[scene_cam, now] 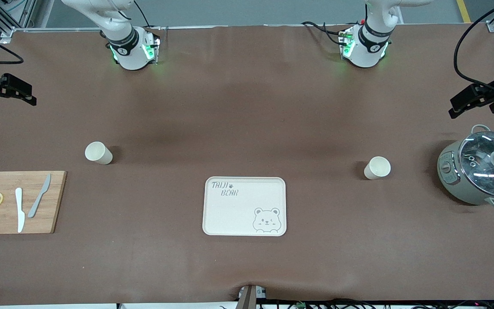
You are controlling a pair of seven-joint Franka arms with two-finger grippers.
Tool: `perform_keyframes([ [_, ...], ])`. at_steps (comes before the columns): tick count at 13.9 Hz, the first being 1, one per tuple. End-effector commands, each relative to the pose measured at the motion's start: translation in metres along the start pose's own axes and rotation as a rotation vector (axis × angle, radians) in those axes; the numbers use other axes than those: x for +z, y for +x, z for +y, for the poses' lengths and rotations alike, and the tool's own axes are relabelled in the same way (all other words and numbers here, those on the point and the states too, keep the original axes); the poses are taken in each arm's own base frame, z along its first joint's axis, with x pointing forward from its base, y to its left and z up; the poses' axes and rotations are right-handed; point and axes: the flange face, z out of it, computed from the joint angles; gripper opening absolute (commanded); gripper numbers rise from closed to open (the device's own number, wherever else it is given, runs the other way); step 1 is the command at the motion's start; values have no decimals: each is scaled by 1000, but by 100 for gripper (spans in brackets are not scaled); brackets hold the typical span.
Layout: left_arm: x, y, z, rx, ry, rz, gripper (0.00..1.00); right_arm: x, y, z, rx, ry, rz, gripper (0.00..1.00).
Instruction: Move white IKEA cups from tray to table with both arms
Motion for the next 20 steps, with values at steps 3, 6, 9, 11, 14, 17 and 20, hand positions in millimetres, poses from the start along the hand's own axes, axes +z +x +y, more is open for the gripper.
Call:
perform_keyframes([
  [3, -1, -2, 5, 31, 15, 5, 100, -8, -3, 0, 3, -23, 9, 100],
  [6, 4, 0, 9, 39, 18, -3, 100, -9, -2, 0, 10, -14, 16, 100],
  [9, 10, 2, 13, 45, 20, -12, 100, -10, -2, 3, 28, -1, 28, 100],
  [11, 10, 2, 13, 46, 21, -14, 100, -10, -2, 5, 35, 9, 36, 100],
  [14, 10, 1, 17, 53, 20, -13, 100, -18, 0, 3, 30, -8, 58, 100],
  [17, 10, 1, 19, 54, 20, -13, 100, -17, -1, 4, 34, -2, 54, 100],
  [20, 10, 0, 21, 56, 20, -13, 100, -18, 0, -3, 146, 4, 56, 100],
])
